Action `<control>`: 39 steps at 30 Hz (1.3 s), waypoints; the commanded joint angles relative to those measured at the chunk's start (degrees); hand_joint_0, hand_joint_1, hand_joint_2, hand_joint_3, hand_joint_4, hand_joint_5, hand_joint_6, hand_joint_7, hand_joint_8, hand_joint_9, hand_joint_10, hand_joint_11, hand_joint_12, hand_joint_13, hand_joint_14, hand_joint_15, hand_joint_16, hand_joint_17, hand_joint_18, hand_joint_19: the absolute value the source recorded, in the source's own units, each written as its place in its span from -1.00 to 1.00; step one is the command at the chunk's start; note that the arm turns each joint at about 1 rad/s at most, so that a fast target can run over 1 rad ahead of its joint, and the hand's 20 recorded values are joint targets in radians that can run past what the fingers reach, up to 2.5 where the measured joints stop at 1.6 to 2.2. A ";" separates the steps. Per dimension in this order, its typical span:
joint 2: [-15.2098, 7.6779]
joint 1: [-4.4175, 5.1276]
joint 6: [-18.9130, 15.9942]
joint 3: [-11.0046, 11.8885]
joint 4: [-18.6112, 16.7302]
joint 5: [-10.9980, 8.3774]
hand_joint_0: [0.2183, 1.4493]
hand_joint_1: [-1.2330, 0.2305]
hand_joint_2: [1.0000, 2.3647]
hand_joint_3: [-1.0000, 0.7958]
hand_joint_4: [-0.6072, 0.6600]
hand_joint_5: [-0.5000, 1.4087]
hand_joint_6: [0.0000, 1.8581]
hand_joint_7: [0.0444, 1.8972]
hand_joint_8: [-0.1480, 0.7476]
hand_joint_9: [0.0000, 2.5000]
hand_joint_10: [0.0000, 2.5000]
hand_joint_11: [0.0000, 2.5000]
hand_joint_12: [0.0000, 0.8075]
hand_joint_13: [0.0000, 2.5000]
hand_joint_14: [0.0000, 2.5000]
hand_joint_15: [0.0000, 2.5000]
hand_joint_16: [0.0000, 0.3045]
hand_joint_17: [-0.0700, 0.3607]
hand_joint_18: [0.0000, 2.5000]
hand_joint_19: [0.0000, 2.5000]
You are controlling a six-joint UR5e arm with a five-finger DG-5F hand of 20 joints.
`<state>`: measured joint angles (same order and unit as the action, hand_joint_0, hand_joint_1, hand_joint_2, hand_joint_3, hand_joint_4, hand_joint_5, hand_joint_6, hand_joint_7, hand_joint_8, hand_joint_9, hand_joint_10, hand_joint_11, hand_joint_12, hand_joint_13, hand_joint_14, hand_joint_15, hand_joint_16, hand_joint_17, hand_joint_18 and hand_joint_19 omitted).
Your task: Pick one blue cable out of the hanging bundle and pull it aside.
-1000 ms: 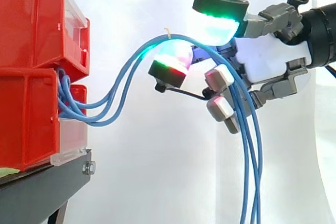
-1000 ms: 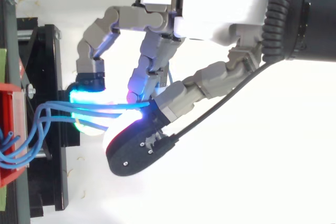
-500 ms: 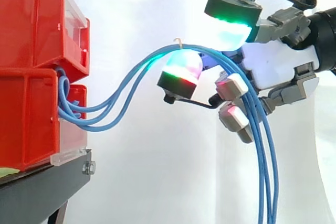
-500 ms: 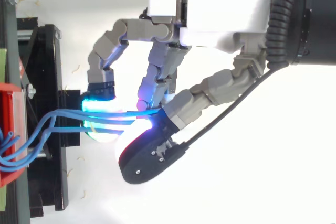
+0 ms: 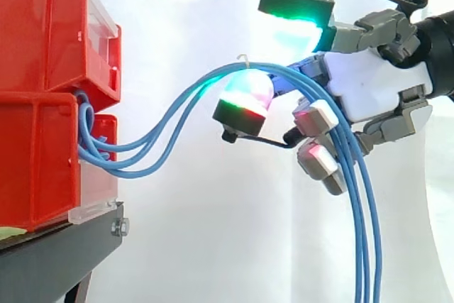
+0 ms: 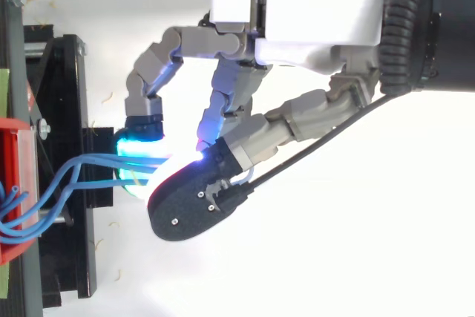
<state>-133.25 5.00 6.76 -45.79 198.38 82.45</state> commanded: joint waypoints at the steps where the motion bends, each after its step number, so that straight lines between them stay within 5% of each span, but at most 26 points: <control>1: 0.01 0.01 -0.08 0.00 0.25 0.00 -0.44 -0.22 -1.00 -0.44 -0.04 -0.54 -0.10 -0.18 -0.11 0.03 -0.98 -0.58 -0.14 -0.17 -0.98 -0.52 -0.69 -0.18 -0.32 -0.41; 7: 0.01 0.01 -0.08 0.00 0.25 0.00 -0.38 -0.43 -0.98 -0.16 -0.10 -0.53 -0.08 -0.15 -0.08 0.02 -0.98 -0.57 -0.12 -0.16 -0.98 -0.53 -0.67 -0.15 -0.30 -0.43; 16: 0.01 -0.08 -0.25 0.00 0.34 0.00 -0.23 -0.65 -0.97 -0.07 -0.18 -0.54 -0.06 -0.15 -0.17 -0.04 -0.98 -0.56 -0.18 -0.20 -0.98 -0.52 -0.70 -0.20 -0.33 -0.44; 25: 0.01 -0.08 -0.25 0.00 0.69 0.08 -0.02 -0.72 -1.00 -0.44 -0.46 -0.56 -0.03 -0.05 -0.19 -0.03 -0.98 -0.56 -0.22 -0.21 -0.98 -0.53 -0.72 -0.23 -0.35 -0.45; 39: 0.36 -0.25 -0.25 0.09 1.39 0.08 -0.65 -0.55 -1.00 -0.44 -0.08 -0.53 -0.09 -0.20 -0.10 0.02 -0.98 -0.59 -0.09 -0.16 -0.98 -0.54 -0.65 -0.12 -0.28 -0.46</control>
<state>-132.92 4.78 6.51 -45.73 199.56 82.51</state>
